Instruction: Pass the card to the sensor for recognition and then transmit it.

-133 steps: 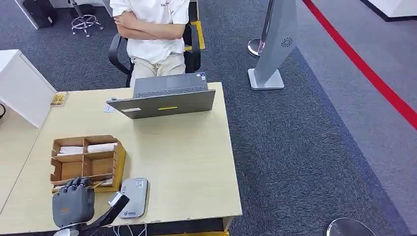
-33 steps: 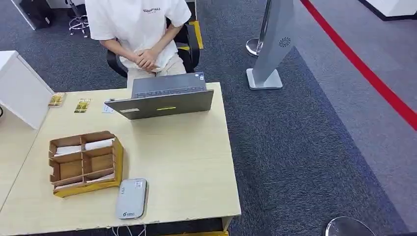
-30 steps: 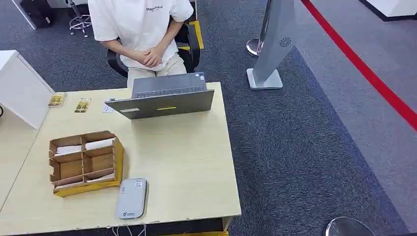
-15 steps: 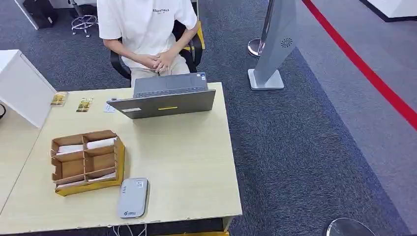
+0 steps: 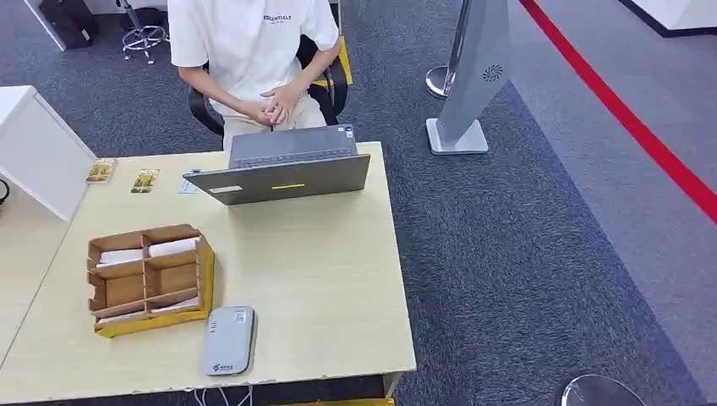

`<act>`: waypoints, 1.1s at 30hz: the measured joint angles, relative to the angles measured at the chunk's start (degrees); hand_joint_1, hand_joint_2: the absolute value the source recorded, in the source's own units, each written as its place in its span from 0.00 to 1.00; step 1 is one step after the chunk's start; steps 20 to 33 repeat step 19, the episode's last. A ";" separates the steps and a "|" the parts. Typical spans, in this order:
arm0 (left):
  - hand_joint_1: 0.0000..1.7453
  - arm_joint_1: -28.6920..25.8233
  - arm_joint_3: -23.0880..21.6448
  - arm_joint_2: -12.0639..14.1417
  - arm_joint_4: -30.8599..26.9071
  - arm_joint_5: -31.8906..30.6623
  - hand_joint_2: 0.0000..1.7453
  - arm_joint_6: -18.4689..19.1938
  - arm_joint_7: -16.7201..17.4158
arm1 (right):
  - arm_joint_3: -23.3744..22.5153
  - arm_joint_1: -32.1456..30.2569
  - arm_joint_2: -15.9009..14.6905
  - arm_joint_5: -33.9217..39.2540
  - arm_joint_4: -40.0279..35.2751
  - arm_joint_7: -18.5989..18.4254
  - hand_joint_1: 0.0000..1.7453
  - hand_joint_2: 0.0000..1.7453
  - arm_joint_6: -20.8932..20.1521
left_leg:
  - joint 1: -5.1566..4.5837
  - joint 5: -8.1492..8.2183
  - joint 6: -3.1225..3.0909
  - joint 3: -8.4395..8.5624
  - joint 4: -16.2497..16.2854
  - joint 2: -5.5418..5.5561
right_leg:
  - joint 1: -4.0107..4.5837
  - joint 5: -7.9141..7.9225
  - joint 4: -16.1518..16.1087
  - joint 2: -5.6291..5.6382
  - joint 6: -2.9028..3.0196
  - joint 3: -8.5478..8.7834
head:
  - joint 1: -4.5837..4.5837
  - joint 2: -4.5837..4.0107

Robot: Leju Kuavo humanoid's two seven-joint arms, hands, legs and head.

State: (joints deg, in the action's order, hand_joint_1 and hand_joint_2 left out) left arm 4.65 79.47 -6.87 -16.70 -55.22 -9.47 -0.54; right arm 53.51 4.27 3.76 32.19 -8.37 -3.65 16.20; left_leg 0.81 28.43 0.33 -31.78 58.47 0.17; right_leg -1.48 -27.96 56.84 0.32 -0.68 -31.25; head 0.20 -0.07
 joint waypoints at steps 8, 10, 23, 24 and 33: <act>0.00 -0.27 -8.45 -2.16 1.81 2.84 1.00 1.31 4.26 | -1.68 -0.55 0.11 -3.63 -0.28 2.75 0.00 1.00 -0.48 | 0.06 0.00 0.00 0.02 0.00 -0.01 | 0.05 0.00 0.02 0.02 0.01 0.00 | 0.00 0.00; 0.00 -0.62 -11.22 -2.05 1.81 5.05 1.00 1.71 4.26 | -3.17 -0.88 0.09 -4.85 -0.55 2.88 0.00 0.00 -0.81 | 0.08 0.00 0.01 0.01 0.00 -0.01 | 0.07 0.00 0.02 0.03 0.01 0.00 | -0.02 0.00; 0.00 -2.77 -23.94 -0.70 1.81 14.99 1.00 3.17 3.73 | -11.71 -3.16 -0.46 -10.16 -2.16 2.93 0.00 0.00 -3.47 | 0.10 0.01 0.01 0.00 0.00 -0.02 | 0.08 0.00 0.02 0.05 0.01 0.00 | -0.02 0.00; 0.00 -2.77 -23.94 -0.70 1.81 14.99 1.00 3.17 3.73 | -11.71 -3.16 -0.46 -10.16 -2.16 2.93 0.00 0.00 -3.47 | 0.10 0.01 0.01 0.00 0.00 -0.02 | 0.08 0.00 0.02 0.05 0.01 0.00 | -0.02 0.00; 0.00 -2.77 -23.94 -0.70 1.81 14.99 1.00 3.17 3.73 | -11.71 -3.16 -0.46 -10.16 -2.16 2.93 0.00 0.00 -3.47 | 0.10 0.01 0.01 0.00 0.00 -0.02 | 0.08 0.00 0.02 0.05 0.01 0.00 | -0.02 0.00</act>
